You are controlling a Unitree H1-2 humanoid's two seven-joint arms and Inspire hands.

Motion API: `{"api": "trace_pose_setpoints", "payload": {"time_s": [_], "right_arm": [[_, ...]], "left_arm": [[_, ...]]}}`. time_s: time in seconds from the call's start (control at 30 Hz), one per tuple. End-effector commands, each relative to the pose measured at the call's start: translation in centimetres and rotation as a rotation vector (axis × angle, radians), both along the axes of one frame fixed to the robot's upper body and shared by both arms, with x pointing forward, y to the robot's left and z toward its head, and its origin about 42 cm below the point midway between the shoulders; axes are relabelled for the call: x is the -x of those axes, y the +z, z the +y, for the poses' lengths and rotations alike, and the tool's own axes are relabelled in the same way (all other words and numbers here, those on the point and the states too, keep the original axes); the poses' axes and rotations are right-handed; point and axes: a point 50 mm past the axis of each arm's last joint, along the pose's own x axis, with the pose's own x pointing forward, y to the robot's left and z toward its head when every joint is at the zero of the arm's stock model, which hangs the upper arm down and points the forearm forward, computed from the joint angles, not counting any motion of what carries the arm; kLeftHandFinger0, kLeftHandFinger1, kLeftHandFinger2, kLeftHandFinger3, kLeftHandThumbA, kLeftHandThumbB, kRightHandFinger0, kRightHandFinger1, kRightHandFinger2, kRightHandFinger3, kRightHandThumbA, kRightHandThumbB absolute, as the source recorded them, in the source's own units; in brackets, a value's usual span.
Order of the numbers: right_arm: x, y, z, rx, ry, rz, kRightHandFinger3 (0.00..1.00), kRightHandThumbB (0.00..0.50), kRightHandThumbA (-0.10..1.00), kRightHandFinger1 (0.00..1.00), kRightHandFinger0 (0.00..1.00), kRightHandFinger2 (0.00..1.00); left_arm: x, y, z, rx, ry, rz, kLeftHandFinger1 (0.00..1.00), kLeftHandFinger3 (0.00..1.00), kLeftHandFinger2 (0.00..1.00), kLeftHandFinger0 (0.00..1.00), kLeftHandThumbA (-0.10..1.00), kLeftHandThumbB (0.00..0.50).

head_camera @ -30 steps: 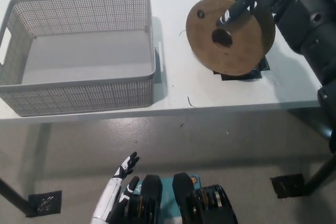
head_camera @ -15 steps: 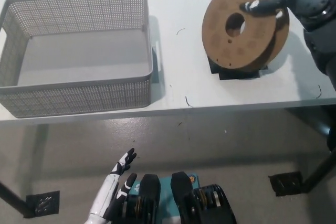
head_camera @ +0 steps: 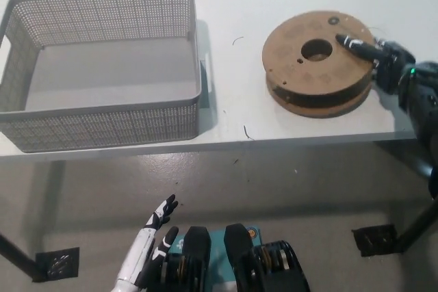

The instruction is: Use the right hand to pick up a 3d printing filament and place it into a container on the left side

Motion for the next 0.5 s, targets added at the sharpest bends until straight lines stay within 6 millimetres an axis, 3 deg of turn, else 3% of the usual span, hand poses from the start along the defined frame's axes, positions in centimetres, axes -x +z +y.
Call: {"api": "trace_pose_setpoints", "payload": {"time_s": [0.0,0.13,0.23,0.33,0.47], "right_arm": [[-2.5,7.6,1.7,-0.718,-0.15,-0.206,1.0,0.07,-0.1,0.11,0.0,0.61],[-2.5,7.6,2.7,-0.868,-0.168,-0.196,1.0,0.066,-0.1,0.08,0.0,0.66],[-2.7,8.3,3.7,-0.963,-0.145,-0.228,1.0,0.093,-0.1,0.1,0.0,0.66],[-2.8,9.0,4.3,-1.06,-0.118,-0.249,0.96,0.078,-0.1,0.14,0.0,0.65],[-3.1,10.2,5.2,-1.136,-0.108,-0.294,1.0,0.086,-0.1,0.17,0.0,0.65]], "left_arm": [[-0.3,1.2,0.0,0.016,-0.009,-0.076,1.0,1.0,1.0,1.0,1.0,0.199],[-0.4,1.2,0.0,0.007,-0.01,-0.08,1.0,1.0,1.0,1.0,1.0,0.18],[-0.4,1.2,0.0,0.006,-0.008,-0.078,1.0,1.0,1.0,1.0,1.0,0.176],[-0.3,1.1,0.0,0.01,-0.011,-0.073,1.0,1.0,1.0,1.0,1.0,0.171],[-0.1,1.0,0.1,0.007,-0.01,-0.068,1.0,1.0,1.0,1.0,1.0,0.178]]}}
